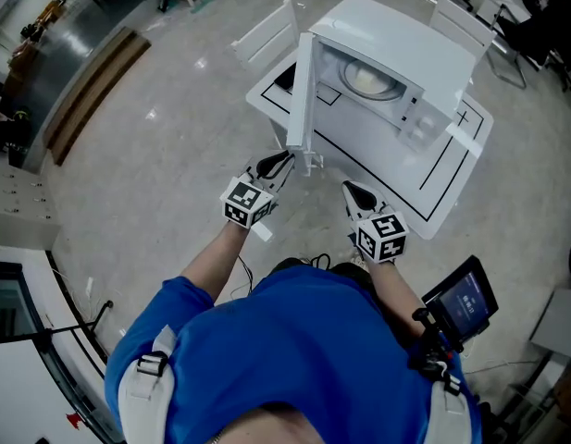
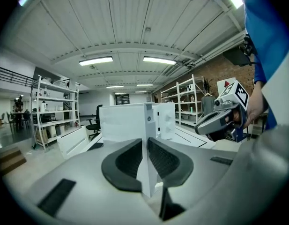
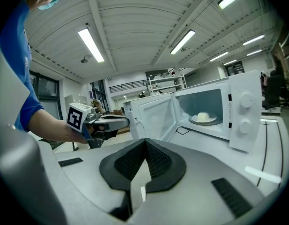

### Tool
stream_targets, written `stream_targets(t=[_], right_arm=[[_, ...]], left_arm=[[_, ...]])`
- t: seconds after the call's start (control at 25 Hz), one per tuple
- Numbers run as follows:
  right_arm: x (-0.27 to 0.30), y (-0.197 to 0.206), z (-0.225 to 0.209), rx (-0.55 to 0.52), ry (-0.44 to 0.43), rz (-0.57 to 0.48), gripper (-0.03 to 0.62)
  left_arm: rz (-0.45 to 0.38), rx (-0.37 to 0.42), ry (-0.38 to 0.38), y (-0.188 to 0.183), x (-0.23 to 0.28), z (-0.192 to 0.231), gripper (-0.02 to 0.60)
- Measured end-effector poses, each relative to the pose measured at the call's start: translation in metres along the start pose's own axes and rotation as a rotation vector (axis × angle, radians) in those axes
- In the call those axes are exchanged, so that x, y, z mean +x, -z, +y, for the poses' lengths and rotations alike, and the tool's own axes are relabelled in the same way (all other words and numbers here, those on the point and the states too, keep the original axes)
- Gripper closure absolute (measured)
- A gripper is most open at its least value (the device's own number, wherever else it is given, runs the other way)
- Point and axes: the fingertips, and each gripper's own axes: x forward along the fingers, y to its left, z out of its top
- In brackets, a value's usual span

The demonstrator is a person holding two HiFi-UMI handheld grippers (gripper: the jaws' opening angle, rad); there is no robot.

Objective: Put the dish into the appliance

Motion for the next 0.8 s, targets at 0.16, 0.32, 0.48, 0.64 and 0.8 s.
stream_targets(t=[0.16, 0.32, 0.48, 0.64, 0.8], right_arm=[[-0.014, -0.002, -0.01, 0.01, 0.041, -0.014, 0.592], [-0.025, -0.004, -0.026, 0.021, 0.076, -0.023, 0.592], [-0.036, -0.006, -0.044, 0.025, 0.106, -0.029, 0.592], [-0.047, -0.009, -0.065, 0.029, 0.135, -0.033, 0.592], [-0.056, -0.012, -0.085, 0.03, 0.162, -0.041, 0.592]], left_arm=[[-0.006, 0.017, 0.067, -0.009, 0.015, -0.023, 0.54], [-0.006, 0.031, 0.126, -0.017, 0.035, -0.044, 0.54], [-0.009, 0.045, 0.173, -0.024, 0.056, -0.061, 0.54], [-0.006, 0.058, 0.215, -0.029, 0.08, -0.075, 0.54], [-0.008, 0.07, 0.25, -0.036, 0.104, -0.088, 0.54]])
